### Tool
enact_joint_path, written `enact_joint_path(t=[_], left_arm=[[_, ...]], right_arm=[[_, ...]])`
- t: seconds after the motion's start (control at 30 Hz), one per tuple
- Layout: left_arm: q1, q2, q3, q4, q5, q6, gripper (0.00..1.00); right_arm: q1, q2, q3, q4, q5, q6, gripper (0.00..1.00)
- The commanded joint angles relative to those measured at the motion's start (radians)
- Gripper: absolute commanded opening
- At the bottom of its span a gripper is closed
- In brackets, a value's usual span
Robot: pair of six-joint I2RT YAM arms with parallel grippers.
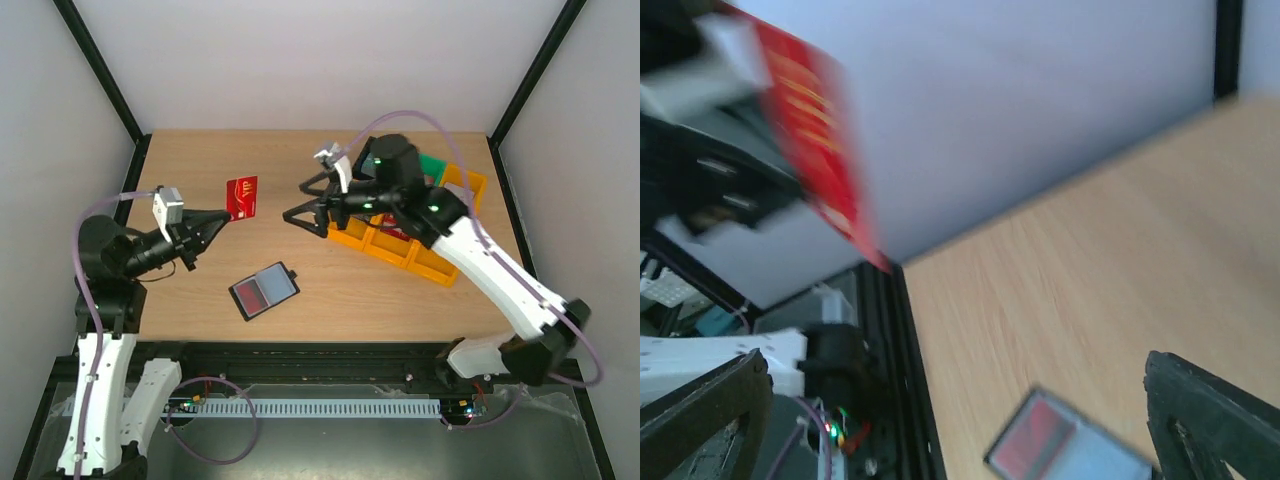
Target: Take the credit cards out of the card holder
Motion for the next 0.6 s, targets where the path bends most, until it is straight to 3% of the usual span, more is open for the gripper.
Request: enact_joint_path(t=[0.0, 0.1, 0.2, 0.4, 0.53, 0.57], left_arm=[[-0.005, 0.065, 0.183, -0.360, 0.139, 0.452, 0.02], [-0.023, 0.160, 0.324, -0.729, 0.016, 0.858, 0.02], [-0.064, 0.238, 0.428, -0.921, -0.046, 1.052, 0.02], [-0.137, 0.264, 0.463, -0.922, 0.035, 0.998, 0.02], [-0.138, 0.262, 0.463, -0.876, 0.057, 0.941, 0.02], [-0.137, 0.262, 0.463, -0.872, 0.058, 0.936, 0.02]], right_arm=[[0.008, -0.080, 0.111, -0.013, -0.098, -0.167, 0.99], [0.009, -0.105, 0.149, -0.054, -0.094, -0.198, 0.99], [0.020, -0.107, 0.181, -0.052, -0.058, -0.181, 0.94], [0.094, -0.036, 0.247, -0.045, -0.031, -0.193, 0.81], [0.109, 0.001, 0.258, -0.064, -0.081, -0.199, 0.61], [0.110, -0.005, 0.239, -0.056, -0.114, -0.212, 0.60]])
